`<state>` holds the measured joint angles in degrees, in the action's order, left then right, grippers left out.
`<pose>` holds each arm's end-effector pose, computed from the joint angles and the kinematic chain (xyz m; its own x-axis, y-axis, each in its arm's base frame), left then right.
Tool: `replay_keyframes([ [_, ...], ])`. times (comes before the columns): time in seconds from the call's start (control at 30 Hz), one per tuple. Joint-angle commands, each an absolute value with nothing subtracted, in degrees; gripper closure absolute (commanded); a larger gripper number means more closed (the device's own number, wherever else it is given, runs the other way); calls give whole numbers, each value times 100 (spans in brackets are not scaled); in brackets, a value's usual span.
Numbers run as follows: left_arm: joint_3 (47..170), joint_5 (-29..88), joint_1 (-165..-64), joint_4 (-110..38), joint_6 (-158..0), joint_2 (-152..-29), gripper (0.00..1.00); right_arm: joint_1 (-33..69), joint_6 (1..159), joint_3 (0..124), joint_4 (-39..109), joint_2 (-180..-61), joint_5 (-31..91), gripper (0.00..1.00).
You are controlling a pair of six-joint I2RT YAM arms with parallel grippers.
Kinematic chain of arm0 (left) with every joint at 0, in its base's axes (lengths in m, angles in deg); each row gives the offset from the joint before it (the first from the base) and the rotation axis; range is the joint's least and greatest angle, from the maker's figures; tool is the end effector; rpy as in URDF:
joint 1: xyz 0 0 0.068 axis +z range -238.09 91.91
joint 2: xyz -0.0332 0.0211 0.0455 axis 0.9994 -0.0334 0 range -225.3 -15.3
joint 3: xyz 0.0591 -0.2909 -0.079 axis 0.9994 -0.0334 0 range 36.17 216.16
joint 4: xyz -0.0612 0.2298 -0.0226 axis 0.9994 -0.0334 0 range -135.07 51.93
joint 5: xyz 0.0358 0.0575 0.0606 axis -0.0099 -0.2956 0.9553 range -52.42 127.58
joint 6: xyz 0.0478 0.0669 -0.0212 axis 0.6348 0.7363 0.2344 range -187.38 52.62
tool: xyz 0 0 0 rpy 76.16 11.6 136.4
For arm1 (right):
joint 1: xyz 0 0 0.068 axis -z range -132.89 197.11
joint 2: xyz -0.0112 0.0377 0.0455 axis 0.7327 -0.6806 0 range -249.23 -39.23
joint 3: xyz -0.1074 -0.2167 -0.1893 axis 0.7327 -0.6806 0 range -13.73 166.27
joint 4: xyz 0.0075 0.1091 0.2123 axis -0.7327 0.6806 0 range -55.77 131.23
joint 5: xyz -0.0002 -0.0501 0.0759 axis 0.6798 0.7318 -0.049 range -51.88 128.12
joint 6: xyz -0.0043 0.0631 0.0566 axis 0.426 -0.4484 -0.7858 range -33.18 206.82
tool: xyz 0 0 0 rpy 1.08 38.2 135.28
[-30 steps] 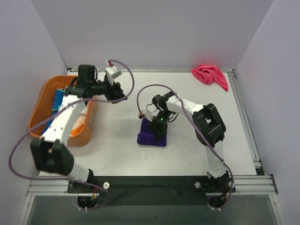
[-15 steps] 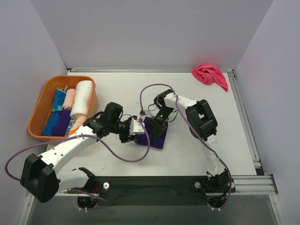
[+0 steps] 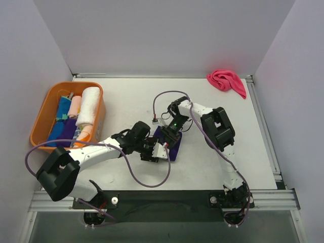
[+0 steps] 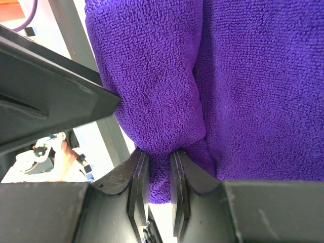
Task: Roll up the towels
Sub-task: Roll the towel
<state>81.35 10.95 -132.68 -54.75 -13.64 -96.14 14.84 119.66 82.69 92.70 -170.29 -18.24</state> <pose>0.1707 -0.2152 0.2178 0.3298 0.6870 -0.6475 0.9411 -0.1853 0.2827 0.3271 0.2799 0.1480 -0.5696 -0.7151 -0.4051 -0.6742 0.1247 0.7279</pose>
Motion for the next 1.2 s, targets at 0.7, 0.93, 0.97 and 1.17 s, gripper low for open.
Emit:
replay_keyframes([
  [0.7, 7889, 2026, -13853, -5019, -1684, -10187, 85, 1968, 10960, 8883, 9153, -17291, -1277, 61],
  [0.93, 7949, 2369, -14038, -5292, -1570, -10187, 87, 2242, 10256, 9217, 9109, -17388, -716, 57],
  [0.97, 8002, 2378, -14047, -5327, -1570, -10231, 87, 2189, 10203, 9235, 9100, -17449, -627, 57],
  [1.17, 8459, 2676, -14328, -5845, -1631, -10486, 86, 1811, 10115, 9551, 9127, -17966, 75, 63],
])
